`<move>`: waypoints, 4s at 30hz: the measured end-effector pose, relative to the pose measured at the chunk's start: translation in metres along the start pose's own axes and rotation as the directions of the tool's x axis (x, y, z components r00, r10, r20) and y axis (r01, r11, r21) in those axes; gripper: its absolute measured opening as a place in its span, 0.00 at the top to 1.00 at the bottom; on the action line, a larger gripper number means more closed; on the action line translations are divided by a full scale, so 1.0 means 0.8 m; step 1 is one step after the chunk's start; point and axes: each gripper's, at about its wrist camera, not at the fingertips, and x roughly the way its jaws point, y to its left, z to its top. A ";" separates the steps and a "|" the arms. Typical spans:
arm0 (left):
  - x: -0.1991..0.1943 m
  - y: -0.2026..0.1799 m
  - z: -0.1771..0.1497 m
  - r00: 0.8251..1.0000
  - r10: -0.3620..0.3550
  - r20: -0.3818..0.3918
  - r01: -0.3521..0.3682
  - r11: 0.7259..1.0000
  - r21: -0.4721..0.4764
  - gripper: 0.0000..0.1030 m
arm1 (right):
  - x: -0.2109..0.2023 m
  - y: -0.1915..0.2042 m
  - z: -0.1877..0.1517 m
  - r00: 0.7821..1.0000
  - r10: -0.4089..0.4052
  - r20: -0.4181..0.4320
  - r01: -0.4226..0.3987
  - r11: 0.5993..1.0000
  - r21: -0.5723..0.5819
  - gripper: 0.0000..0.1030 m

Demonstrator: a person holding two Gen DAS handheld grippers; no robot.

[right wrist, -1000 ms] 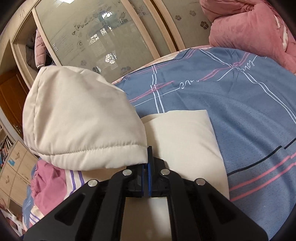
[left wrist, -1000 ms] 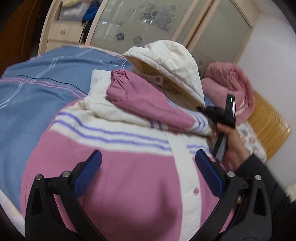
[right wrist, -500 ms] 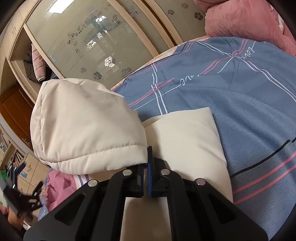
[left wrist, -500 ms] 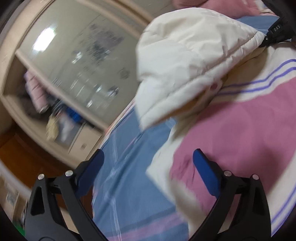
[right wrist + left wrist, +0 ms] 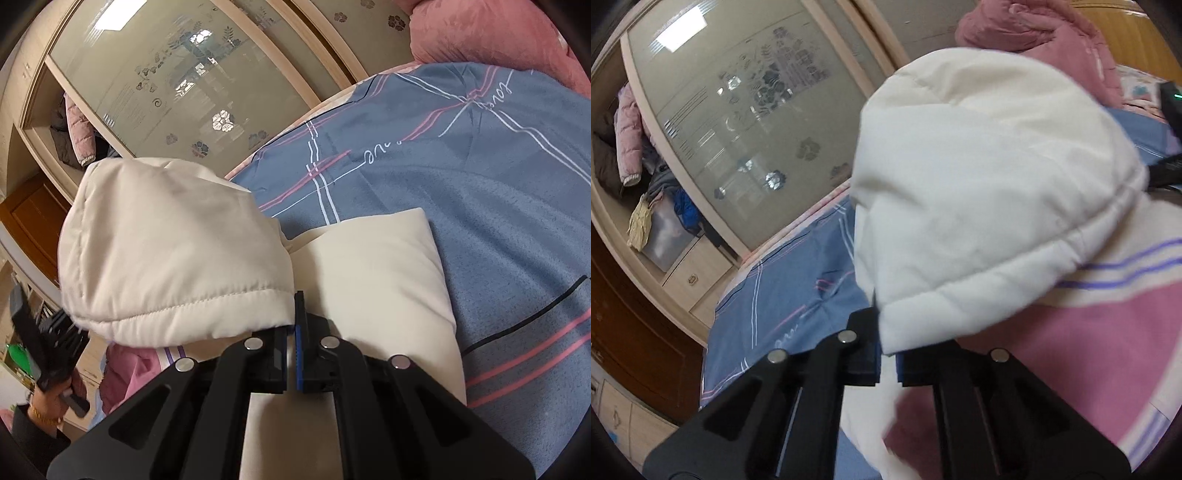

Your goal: Fold large clothes

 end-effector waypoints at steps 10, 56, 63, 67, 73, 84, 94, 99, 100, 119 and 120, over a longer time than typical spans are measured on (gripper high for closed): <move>-0.085 -0.073 -0.084 0.982 -0.178 -0.057 0.173 0.982 -0.075 0.92 | -0.014 -0.003 -0.003 1.000 0.019 -0.010 -0.019 1.000 0.019 0.98; -0.033 -0.056 -0.108 0.829 -0.369 0.420 0.486 0.105 -0.868 0.83 | -0.057 0.067 -0.051 0.898 0.435 0.063 -0.439 0.881 0.175 0.94; -0.107 -0.051 -0.115 0.886 -0.382 0.263 0.405 0.365 -0.838 0.83 | -0.106 0.126 -0.095 0.938 0.346 -0.004 -0.346 0.938 -0.038 0.94; -0.113 -0.073 -0.139 0.896 -0.417 0.155 0.341 0.421 -0.840 0.83 | -0.101 0.116 -0.137 0.965 0.250 -0.082 -0.251 0.968 -0.003 0.94; -0.079 -0.114 -0.157 0.893 -0.448 -0.053 0.252 0.594 -0.764 0.79 | -0.063 0.075 -0.173 0.967 0.155 -0.202 -0.134 0.984 0.114 0.95; -0.093 -0.133 -0.147 0.919 -0.393 -0.028 0.270 0.680 -0.682 0.06 | -0.060 0.075 -0.185 0.960 0.165 -0.228 -0.153 0.986 0.070 0.45; -0.235 -0.113 -0.165 0.963 -0.257 -0.080 0.153 0.767 -0.624 0.02 | -0.204 0.097 -0.183 0.991 0.045 -0.124 -0.071 0.973 -0.219 0.05; -0.315 -0.127 -0.189 0.992 -0.113 -0.055 0.060 0.811 -0.582 0.02 | -0.293 0.088 -0.231 0.998 -0.037 0.043 0.051 0.917 -0.395 0.01; -0.331 -0.133 -0.196 0.995 -0.091 -0.049 0.047 0.820 -0.570 0.02 | -0.306 0.080 -0.242 0.996 -0.055 0.070 0.079 0.912 -0.403 0.01; -0.406 -0.195 -0.278 0.998 -0.032 -0.058 -0.005 0.834 -0.552 0.02 | -0.358 0.070 -0.322 0.980 -0.127 0.153 0.182 0.883 -0.433 0.01; -0.407 -0.194 -0.277 0.998 -0.031 -0.052 -0.003 0.834 -0.552 0.02 | -0.357 0.070 -0.322 0.981 -0.126 0.149 0.180 0.882 -0.435 0.01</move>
